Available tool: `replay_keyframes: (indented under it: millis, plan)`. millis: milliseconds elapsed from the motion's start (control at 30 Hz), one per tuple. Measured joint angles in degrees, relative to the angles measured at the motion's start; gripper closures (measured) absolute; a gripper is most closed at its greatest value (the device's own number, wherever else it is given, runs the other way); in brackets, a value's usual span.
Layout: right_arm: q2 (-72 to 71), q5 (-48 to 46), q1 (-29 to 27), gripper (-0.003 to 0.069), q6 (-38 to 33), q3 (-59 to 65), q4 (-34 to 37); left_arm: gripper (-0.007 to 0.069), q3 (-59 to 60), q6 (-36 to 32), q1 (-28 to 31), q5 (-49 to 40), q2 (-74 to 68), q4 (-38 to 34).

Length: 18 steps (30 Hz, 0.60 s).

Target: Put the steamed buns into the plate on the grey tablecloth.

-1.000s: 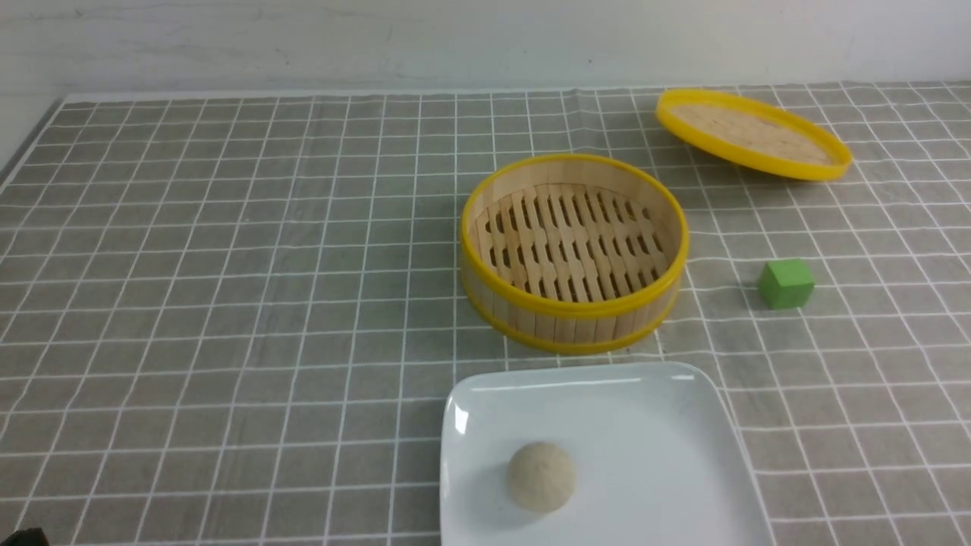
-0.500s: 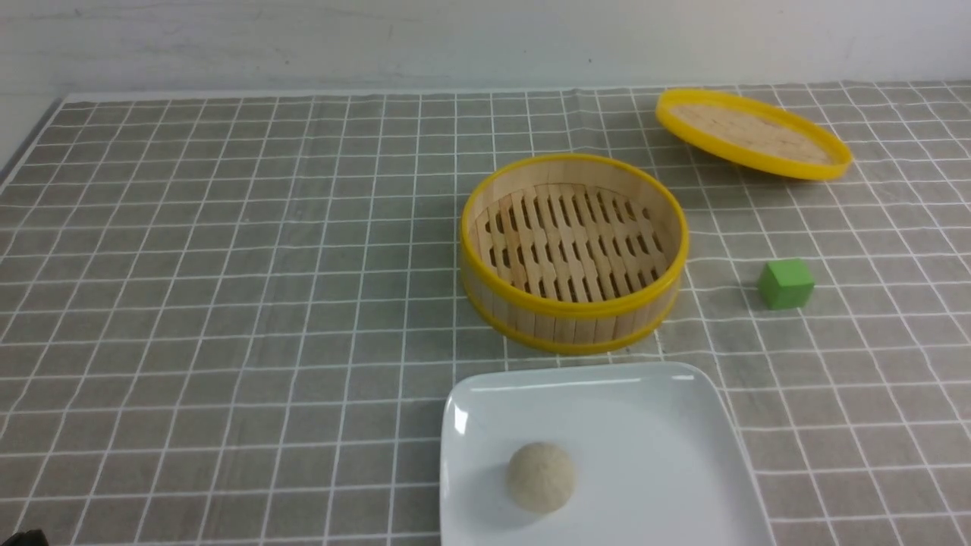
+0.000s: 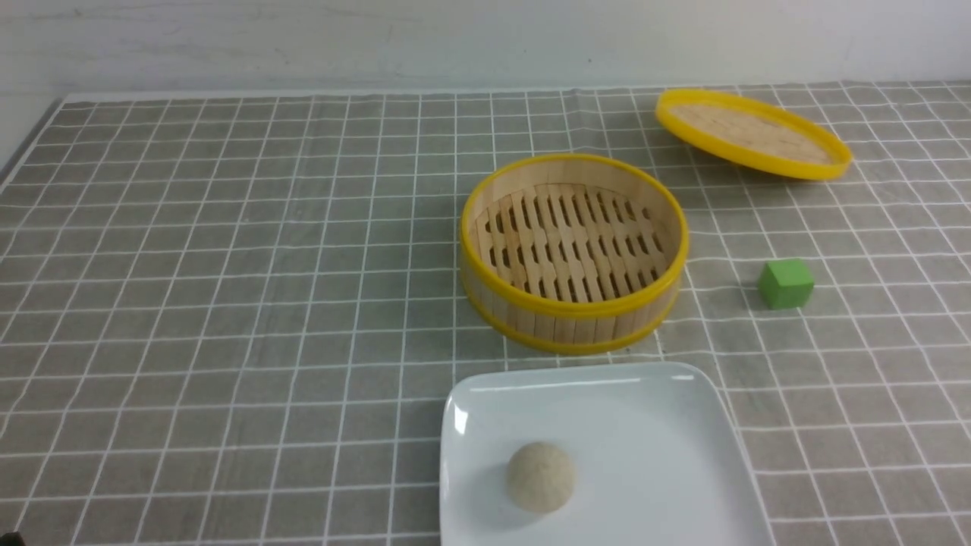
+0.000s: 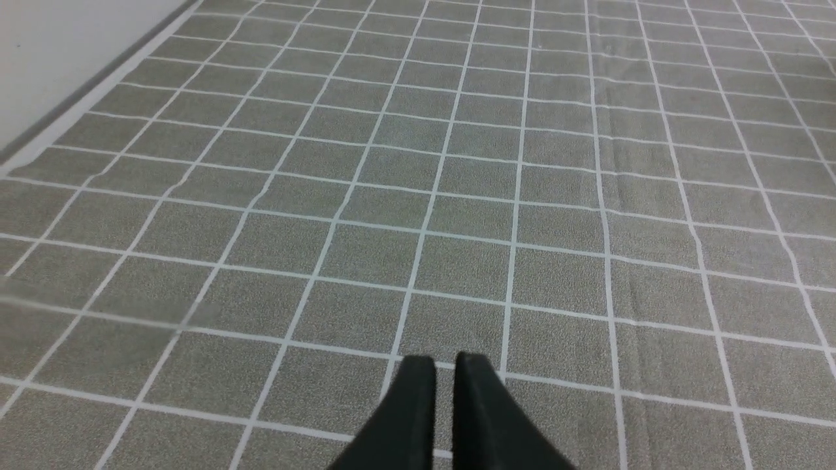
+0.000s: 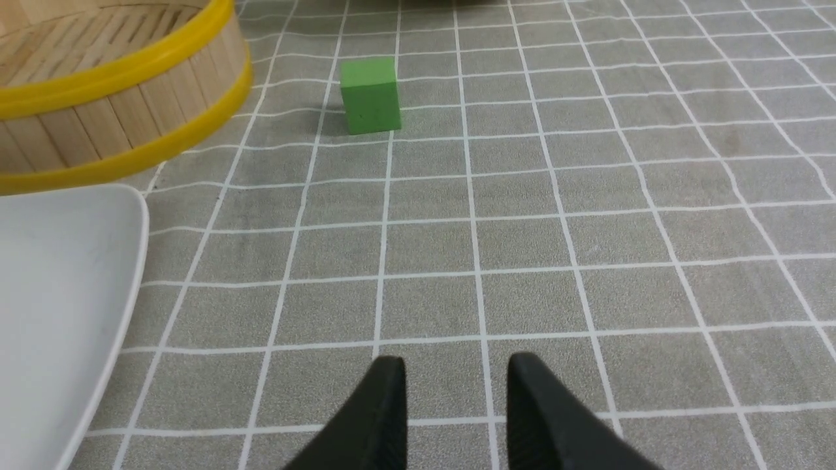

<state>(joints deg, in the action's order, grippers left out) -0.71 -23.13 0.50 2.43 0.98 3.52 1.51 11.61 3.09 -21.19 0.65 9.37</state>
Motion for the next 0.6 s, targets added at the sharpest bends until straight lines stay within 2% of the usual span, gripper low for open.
replay_keyframes:
  millis: [600]
  plan:
    - [0.00, 0.00, 0.00, 0.0419, 0.00, 0.00, 0.00, 0.0551, 0.00, 0.00, 0.00, -0.11, 0.00, 1.95]
